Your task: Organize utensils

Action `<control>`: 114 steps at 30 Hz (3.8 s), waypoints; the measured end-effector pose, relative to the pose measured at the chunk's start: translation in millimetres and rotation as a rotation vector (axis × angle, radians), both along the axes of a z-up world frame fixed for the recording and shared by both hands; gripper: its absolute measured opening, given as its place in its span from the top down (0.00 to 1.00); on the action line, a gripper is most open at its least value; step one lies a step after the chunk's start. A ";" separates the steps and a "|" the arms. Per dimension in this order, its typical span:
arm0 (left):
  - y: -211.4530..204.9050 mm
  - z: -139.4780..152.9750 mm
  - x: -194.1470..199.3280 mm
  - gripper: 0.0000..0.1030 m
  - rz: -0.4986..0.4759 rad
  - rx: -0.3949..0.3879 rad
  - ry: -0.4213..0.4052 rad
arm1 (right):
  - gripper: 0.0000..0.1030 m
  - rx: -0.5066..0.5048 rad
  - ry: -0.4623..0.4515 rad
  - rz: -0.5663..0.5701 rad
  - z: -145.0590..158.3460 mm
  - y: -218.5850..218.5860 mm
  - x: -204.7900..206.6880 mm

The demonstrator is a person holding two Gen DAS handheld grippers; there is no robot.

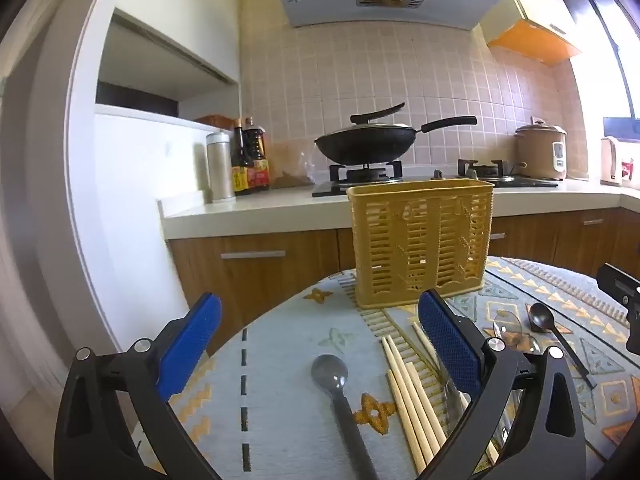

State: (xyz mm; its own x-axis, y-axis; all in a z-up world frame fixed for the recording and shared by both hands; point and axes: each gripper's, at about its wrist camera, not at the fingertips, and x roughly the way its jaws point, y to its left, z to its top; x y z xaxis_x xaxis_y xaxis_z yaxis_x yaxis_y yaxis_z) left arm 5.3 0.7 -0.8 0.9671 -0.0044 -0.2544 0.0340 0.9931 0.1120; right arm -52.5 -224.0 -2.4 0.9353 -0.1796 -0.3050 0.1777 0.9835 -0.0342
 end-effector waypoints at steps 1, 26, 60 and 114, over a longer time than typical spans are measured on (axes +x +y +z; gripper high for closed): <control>0.1 -0.2 2.3 0.07 0.002 -0.006 0.009 | 0.07 0.005 0.001 0.000 0.4 0.0 -1.2; 2.6 -3.1 0.5 0.07 -0.003 -0.037 -0.006 | 0.07 0.032 0.023 -0.008 -2.2 -2.6 0.8; 2.7 -3.0 1.1 0.07 -0.003 -0.042 0.002 | 0.07 0.036 0.029 -0.017 -3.0 -5.5 2.1; -2.1 -12.2 125.0 0.58 -0.517 -0.206 0.819 | 0.39 0.356 0.520 0.099 -16.0 -43.8 79.2</control>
